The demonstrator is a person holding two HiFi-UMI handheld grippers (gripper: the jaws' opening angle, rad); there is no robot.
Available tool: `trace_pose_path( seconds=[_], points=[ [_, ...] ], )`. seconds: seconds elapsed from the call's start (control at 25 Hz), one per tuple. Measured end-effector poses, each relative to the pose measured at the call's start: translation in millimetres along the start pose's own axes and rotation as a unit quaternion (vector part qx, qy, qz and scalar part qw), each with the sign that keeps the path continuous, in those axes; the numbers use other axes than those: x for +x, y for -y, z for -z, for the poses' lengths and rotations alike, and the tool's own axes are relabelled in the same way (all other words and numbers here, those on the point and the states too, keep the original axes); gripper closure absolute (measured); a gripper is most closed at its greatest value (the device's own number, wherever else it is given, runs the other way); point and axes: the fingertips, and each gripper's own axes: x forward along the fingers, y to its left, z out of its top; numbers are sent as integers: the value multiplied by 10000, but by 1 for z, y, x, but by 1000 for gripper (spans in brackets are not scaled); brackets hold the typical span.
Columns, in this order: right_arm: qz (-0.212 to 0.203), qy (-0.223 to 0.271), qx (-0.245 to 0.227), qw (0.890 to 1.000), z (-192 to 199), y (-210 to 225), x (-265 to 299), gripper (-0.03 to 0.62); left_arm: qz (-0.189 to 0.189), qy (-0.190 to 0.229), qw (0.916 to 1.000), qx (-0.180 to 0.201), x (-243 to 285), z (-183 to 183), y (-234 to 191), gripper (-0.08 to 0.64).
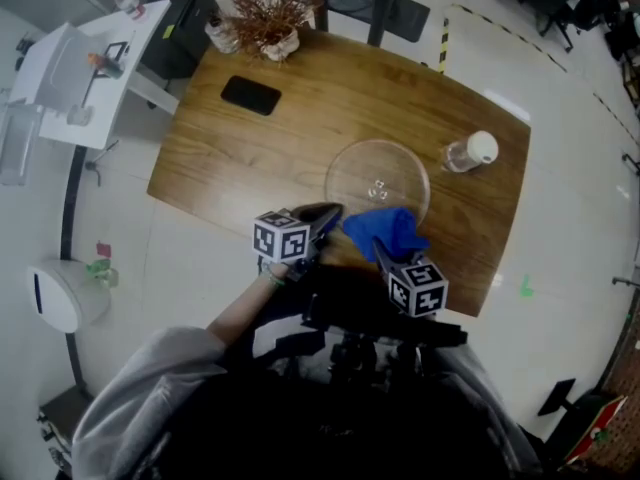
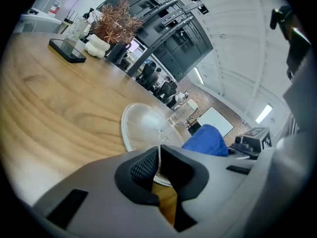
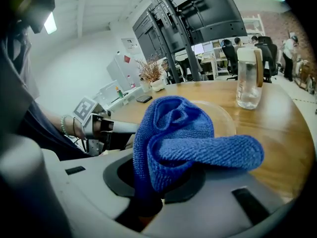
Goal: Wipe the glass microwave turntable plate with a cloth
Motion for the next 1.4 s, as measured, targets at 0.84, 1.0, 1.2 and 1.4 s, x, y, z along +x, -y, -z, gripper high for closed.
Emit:
trace_pose_path(
  seconds=[0.84,1.0,1.2,1.4],
  points=[
    [1847,866,-342,9784,-142,149,43,508,105,-109,9994,312,2,5,6,568],
    [1640,812,-307,9826,-120,134,35,508,56,-63,9989,458,0,6,7,568],
    [1248,650,-284,9896,-66,98,18,506,3,136,9996,259,-3,2,2,568],
    [812,453,-163,9955,-21,60,-3,506,-122,97,9996,229,-2,2,-1,568]
  ],
)
